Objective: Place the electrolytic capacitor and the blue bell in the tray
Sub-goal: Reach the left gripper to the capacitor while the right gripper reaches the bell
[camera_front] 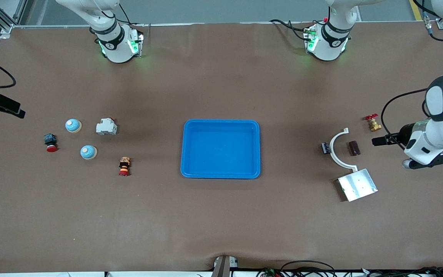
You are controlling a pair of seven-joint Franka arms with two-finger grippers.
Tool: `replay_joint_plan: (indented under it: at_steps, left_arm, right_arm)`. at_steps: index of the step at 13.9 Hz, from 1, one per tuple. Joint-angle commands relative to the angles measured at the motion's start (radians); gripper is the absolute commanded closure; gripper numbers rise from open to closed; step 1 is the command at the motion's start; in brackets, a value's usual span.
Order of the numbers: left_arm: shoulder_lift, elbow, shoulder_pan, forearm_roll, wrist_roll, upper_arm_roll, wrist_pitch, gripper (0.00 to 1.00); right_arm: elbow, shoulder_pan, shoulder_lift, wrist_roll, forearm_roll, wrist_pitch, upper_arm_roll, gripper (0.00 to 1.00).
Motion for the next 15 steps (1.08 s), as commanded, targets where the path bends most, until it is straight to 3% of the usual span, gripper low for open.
replay_joint_plan:
  at_steps: [1,5,9,12,15]
  left_arm:
    - [0.047,-0.01,0.008,0.011,0.005,-0.001,0.049,0.0]
    - [0.073,-0.084,0.008,0.009,-0.04,-0.001,0.153,0.0]
    - [0.087,-0.181,0.004,0.009,-0.05,-0.001,0.291,0.0]
    - [0.098,-0.243,-0.001,0.009,-0.068,-0.001,0.39,0.0]
    - [0.134,-0.25,-0.016,0.011,-0.1,-0.002,0.414,0.0]
  right_arm:
    - [-0.183,-0.038,-0.094,-0.069,0.004,0.107,0.002,0.0]
    - [-0.296,-0.056,-0.118,-0.092,0.0,0.156,0.002,0.0]
    - [-0.505,-0.061,-0.172,-0.106,-0.015,0.321,0.002,0.0]
    - [-0.6,-0.081,-0.174,-0.141,-0.017,0.417,0.002,0.0]
    - [-0.674,-0.111,-0.17,-0.202,-0.017,0.503,0.002,0.0]
